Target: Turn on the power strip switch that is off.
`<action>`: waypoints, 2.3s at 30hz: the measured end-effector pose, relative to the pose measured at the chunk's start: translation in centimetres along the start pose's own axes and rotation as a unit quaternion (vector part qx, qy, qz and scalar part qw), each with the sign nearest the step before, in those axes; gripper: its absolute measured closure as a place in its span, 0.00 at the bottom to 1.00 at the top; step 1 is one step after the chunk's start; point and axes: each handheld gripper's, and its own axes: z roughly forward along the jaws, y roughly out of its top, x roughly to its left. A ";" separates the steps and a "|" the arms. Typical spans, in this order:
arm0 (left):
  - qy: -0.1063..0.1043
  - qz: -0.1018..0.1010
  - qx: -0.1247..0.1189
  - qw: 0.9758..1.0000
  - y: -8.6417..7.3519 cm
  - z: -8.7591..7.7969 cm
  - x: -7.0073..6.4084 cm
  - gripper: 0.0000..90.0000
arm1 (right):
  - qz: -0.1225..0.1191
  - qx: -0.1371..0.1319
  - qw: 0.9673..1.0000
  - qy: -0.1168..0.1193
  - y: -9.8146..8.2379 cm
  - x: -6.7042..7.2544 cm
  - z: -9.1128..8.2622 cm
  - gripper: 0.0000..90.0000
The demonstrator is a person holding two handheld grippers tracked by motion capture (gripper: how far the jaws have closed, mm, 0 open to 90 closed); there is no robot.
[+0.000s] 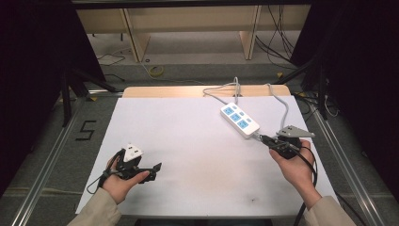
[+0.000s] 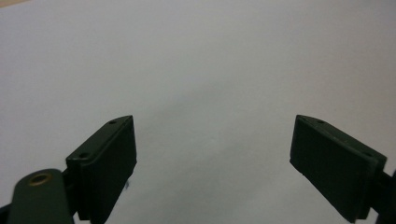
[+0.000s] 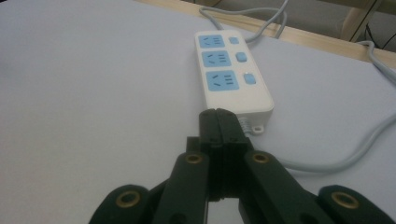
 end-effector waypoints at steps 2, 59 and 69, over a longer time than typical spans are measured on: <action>0.000 0.000 0.000 1.000 0.0 0.0 0.0 0.16 | 0.003 0.002 1.000 -0.001 0.4 -0.2 0.5 1.00; -0.002 0.005 0.002 1.000 0.0 0.1 0.0 0.17 | -0.005 0.032 0.999 -0.016 3.4 -1.7 6.0 1.00; -0.003 0.004 0.002 1.000 0.0 0.1 0.0 0.17 | -0.005 0.035 0.999 -0.021 3.7 -2.0 6.5 1.00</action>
